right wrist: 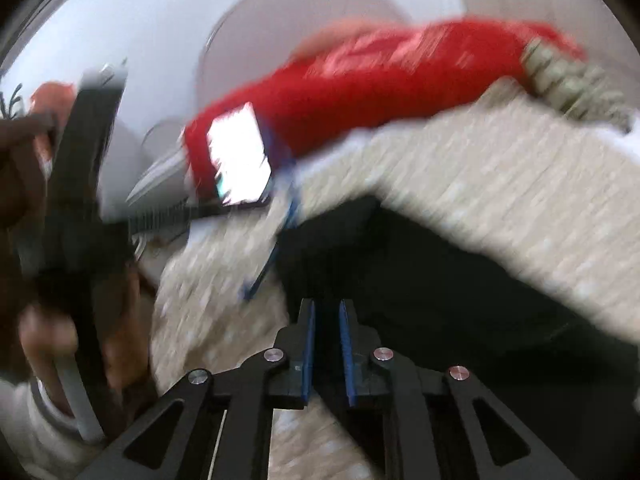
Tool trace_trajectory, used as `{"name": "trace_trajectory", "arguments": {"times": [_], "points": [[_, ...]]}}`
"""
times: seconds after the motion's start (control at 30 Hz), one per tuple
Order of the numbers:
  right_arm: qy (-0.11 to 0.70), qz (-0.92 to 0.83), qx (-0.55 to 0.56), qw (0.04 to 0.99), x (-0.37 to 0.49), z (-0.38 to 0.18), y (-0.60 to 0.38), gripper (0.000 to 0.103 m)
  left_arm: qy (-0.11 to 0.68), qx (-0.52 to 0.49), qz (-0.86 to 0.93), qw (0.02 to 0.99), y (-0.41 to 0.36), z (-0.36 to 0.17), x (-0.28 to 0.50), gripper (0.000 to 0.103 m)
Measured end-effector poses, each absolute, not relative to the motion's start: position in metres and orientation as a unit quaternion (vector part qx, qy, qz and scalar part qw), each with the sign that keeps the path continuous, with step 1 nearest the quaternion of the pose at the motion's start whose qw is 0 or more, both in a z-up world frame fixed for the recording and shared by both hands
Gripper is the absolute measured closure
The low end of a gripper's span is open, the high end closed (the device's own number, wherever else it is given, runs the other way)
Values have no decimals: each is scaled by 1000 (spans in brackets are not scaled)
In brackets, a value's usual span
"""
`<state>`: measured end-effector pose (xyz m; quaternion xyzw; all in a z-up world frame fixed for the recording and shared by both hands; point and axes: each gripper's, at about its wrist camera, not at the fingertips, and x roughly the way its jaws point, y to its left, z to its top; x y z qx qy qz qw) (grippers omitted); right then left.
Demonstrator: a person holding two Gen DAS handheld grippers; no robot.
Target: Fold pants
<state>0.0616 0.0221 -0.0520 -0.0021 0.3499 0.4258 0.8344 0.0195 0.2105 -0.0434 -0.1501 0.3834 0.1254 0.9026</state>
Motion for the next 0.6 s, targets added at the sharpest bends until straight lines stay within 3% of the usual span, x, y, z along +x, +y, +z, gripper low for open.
{"name": "trace_trajectory", "arguments": {"times": [0.13, 0.37, 0.5, 0.6], "points": [[341, 382, -27, 859, 102, -35, 32, 92, 396, -128, 110, 903, 190, -56, 24, 46], [373, 405, -148, 821, 151, -72, 107, 92, 432, -153, 108, 882, 195, -90, 30, 43], [386, 433, -163, 798, 167, -87, 146, 92, 432, -165, 113, 880, 200, -94, 31, 37], [403, 431, -116, 799, 182, -89, 143, 92, 432, -160, 113, 880, 199, -93, 30, 37]]}}
